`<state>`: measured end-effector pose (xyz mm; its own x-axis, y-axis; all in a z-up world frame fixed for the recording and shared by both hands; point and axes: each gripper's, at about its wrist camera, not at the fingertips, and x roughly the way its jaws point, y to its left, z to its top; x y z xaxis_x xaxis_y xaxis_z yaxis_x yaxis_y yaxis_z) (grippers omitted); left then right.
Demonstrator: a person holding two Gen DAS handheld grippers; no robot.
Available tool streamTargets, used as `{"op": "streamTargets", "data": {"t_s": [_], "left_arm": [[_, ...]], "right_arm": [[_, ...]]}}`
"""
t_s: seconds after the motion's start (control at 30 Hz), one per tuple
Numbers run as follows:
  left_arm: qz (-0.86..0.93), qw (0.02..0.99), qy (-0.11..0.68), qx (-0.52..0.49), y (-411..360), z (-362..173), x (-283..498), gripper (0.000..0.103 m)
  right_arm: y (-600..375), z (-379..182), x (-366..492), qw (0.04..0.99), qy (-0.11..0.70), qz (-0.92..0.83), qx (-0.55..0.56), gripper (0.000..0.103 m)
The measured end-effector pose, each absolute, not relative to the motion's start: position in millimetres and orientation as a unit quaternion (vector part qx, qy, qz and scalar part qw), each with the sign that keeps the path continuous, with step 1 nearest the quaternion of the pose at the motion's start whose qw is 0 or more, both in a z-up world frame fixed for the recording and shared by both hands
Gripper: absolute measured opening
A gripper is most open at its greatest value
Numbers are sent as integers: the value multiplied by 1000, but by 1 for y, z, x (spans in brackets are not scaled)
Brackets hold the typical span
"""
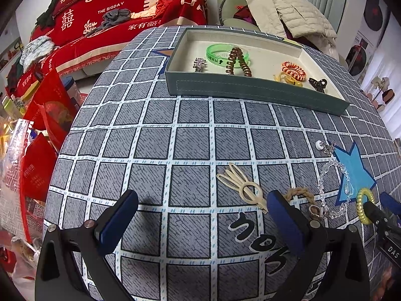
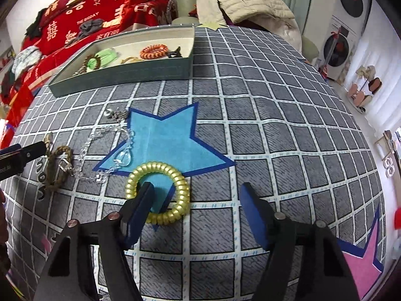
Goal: Organize jewelry
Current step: 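Move the left tool to the beige bunny hair clip while the right tool reaches the yellow coil hair tie, then grasp the beige bunny hair clip with the left tool while the right tool grasps the yellow coil tie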
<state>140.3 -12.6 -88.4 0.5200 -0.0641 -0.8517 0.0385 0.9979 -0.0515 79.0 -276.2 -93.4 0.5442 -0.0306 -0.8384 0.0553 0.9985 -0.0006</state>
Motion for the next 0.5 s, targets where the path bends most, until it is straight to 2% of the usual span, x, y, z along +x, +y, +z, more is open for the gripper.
{"op": "streamTargets", "data": {"t_s": [0.13,0.43,0.5], "left_arm": [[-41,868,494,-21,-17,-87,137,103],[-8,849,522,-82,-14,-89,145,103],[7,850,523,-69,-19,-90,144,103]], "right_arm": [[-275,-92,78,879,476,-19,12,68],[-275,-91,76,881,474,-14,12,68],[-275,-91,75,881,474,-14,11,68]]}}
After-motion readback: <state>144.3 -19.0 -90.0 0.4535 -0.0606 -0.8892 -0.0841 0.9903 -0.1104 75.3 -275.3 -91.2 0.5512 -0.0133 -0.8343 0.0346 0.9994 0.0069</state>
